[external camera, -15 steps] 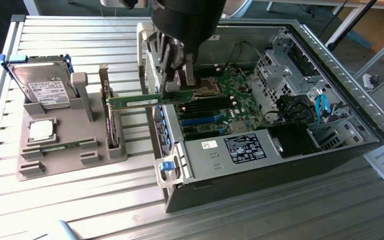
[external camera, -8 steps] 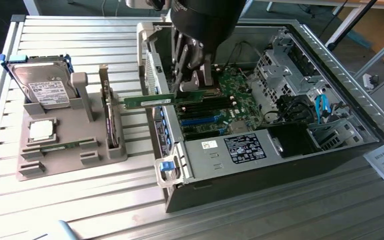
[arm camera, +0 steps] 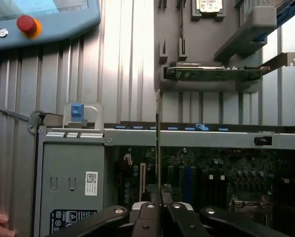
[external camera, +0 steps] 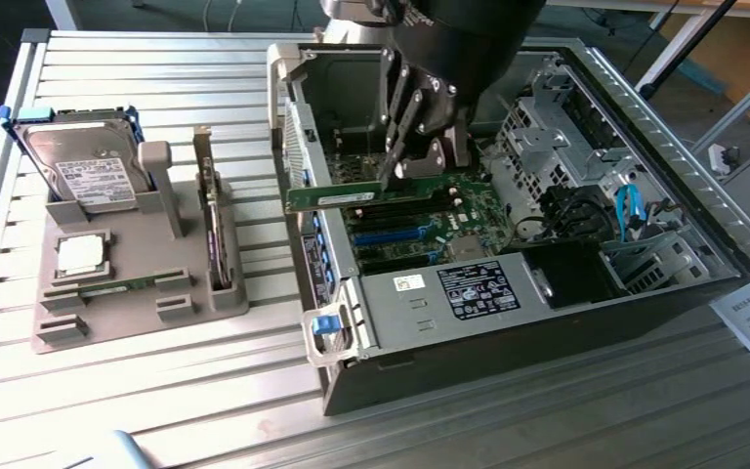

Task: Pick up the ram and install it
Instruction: 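Pick up the ram and move it above insertion slot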

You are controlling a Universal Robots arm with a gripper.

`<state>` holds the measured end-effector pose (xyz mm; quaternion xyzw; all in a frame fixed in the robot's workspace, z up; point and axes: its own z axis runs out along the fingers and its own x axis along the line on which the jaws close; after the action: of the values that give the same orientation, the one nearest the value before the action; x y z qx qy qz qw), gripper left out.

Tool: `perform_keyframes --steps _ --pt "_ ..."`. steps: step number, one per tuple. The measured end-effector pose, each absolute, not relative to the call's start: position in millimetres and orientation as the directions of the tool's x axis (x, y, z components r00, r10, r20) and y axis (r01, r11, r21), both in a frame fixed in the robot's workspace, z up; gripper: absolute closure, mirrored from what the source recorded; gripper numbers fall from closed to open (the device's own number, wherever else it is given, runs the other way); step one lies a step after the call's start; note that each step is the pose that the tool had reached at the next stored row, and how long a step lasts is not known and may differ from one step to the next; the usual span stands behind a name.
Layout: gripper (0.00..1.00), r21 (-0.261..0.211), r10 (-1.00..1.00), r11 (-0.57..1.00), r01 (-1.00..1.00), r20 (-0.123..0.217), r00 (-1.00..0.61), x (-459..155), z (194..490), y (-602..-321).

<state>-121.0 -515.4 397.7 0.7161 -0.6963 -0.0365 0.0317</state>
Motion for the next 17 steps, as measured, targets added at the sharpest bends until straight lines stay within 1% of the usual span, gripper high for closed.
perform_keyframes --steps 17 --pt "0.88 0.111 -1.0 -0.028 -0.993 -0.009 0.028 -55 398 -525"
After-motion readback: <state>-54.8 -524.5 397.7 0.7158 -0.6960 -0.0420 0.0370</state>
